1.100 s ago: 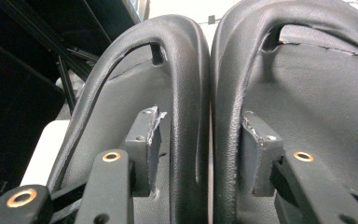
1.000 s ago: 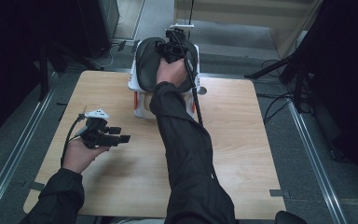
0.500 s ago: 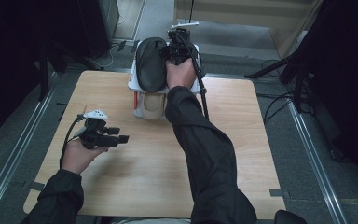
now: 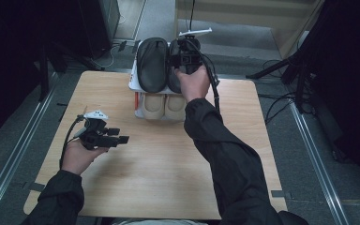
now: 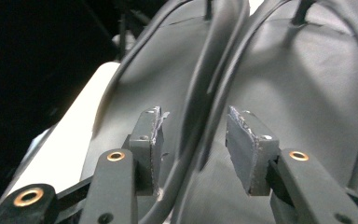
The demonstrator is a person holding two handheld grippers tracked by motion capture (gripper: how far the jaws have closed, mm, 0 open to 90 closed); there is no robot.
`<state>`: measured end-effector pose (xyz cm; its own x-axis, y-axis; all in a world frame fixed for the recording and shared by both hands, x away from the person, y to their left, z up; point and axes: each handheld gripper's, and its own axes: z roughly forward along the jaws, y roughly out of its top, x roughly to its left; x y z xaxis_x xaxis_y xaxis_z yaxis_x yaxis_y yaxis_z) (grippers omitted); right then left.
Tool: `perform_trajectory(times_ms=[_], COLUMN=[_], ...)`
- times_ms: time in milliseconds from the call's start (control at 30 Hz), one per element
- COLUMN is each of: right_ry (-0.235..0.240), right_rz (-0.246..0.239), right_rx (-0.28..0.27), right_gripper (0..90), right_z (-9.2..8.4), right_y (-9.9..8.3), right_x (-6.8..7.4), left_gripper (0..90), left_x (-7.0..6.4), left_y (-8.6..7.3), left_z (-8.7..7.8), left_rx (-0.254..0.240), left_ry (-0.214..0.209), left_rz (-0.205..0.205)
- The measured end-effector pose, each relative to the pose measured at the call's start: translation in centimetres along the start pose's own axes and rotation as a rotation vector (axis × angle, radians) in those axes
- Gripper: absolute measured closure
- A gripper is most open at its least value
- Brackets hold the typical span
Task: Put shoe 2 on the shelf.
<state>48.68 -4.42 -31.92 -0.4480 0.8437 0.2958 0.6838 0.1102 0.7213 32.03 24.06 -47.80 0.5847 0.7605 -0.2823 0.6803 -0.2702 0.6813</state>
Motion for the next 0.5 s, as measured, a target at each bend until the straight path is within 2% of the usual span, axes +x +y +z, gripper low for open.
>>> perform_trajectory(times_ms=[200,500], right_ry=[0.065,0.154], right_rz=[-0.095,-0.167], right_rx=[-0.004,-0.004], right_gripper=[59.3,57.2], right_z=[-1.7,-4.1], right_y=[-1.2,-3.3], right_x=[0.6,1.3], left_gripper=[39.0,39.0], left_x=[0.0,-0.1], left_y=[-0.1,-0.1], left_z=[-0.1,0.0], left_rx=[0.004,0.007], left_ry=[0.002,0.006], left_rz=[-0.002,-0.004])
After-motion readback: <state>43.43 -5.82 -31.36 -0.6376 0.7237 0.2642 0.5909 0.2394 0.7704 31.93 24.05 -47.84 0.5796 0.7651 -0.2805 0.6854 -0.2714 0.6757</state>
